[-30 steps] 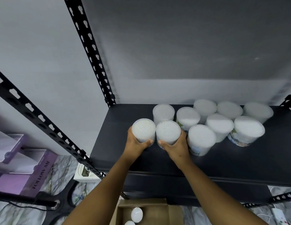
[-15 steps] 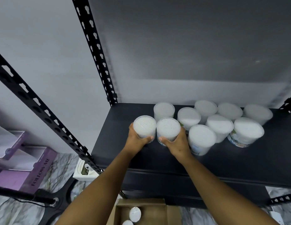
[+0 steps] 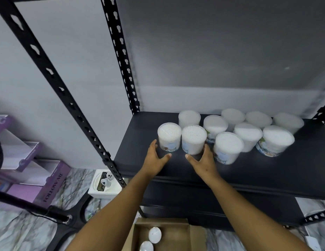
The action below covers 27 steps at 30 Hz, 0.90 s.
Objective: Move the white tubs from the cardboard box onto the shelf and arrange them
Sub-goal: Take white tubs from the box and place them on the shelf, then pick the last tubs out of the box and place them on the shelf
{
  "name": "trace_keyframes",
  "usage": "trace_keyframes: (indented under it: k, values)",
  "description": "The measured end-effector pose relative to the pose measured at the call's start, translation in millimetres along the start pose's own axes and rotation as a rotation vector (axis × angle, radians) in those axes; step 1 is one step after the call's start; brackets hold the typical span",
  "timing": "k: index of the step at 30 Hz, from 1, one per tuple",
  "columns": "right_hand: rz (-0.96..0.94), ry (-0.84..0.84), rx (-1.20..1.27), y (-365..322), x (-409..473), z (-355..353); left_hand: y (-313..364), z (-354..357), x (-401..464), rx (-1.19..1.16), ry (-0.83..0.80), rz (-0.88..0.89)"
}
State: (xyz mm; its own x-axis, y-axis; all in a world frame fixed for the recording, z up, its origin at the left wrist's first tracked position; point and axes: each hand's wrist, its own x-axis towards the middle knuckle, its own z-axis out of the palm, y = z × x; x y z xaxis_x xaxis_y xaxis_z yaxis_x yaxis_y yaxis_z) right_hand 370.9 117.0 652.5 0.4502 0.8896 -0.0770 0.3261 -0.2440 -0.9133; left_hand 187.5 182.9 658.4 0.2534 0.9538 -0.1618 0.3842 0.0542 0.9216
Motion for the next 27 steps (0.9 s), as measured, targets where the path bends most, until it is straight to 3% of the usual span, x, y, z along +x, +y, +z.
trace_keyframes:
  k: [16, 27]
  values:
    - [-0.006, -0.218, -0.215, 8, -162, 29, -60, -35, -159, 0.308, -0.019, 0.11]
    - [0.016, -0.595, -0.514, 84, -216, 70, -170, -31, -237, 0.378, -0.069, -0.159]
